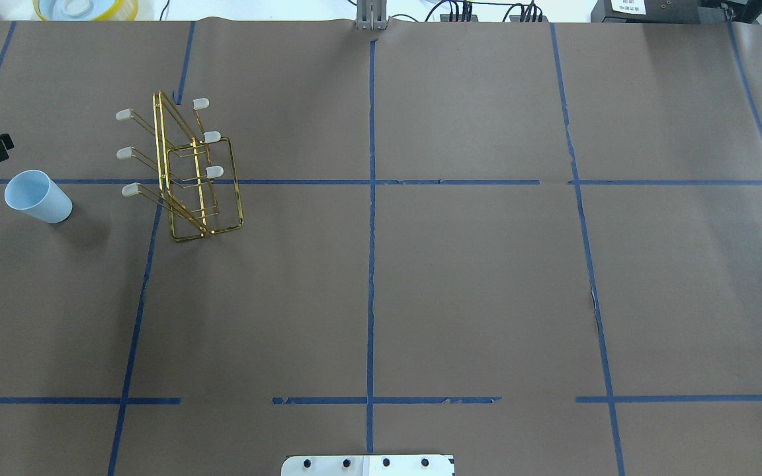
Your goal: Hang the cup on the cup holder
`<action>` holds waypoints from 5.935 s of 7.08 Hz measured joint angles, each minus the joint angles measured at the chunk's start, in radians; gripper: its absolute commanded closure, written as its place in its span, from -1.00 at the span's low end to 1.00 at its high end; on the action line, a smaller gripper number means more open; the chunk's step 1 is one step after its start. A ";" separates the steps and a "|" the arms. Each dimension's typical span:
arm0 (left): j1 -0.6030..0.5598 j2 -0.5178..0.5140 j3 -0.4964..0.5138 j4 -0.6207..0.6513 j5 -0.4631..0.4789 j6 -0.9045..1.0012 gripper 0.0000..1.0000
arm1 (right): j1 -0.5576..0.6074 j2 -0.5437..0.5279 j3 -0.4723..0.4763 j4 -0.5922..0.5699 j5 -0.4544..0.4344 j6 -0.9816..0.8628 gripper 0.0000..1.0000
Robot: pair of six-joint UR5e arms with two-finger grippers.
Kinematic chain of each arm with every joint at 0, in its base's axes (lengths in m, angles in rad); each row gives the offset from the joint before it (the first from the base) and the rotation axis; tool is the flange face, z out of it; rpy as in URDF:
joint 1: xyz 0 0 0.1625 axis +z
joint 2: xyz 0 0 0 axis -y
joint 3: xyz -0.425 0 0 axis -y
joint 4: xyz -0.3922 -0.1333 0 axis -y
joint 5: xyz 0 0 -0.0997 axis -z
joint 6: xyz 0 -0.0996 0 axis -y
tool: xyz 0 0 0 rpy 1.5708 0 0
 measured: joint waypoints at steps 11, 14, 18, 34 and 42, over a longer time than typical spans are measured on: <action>0.416 0.020 0.239 -0.102 0.648 -0.289 -1.00 | 0.000 0.000 0.000 0.000 0.000 0.000 -1.00; 0.420 -0.051 0.316 -0.106 0.653 -0.292 -1.00 | 0.000 0.000 0.000 0.000 0.000 0.000 -1.00; 0.413 -0.072 0.369 -0.119 0.635 -0.289 -1.00 | 0.000 0.000 0.000 0.000 0.000 0.000 -1.00; 0.288 -0.221 0.513 -0.124 0.498 -0.252 -0.67 | 0.000 0.000 0.000 0.000 0.000 0.000 -1.00; 0.277 -0.209 0.439 -0.114 0.424 -0.216 0.29 | 0.000 0.000 0.000 0.000 0.000 0.000 -1.00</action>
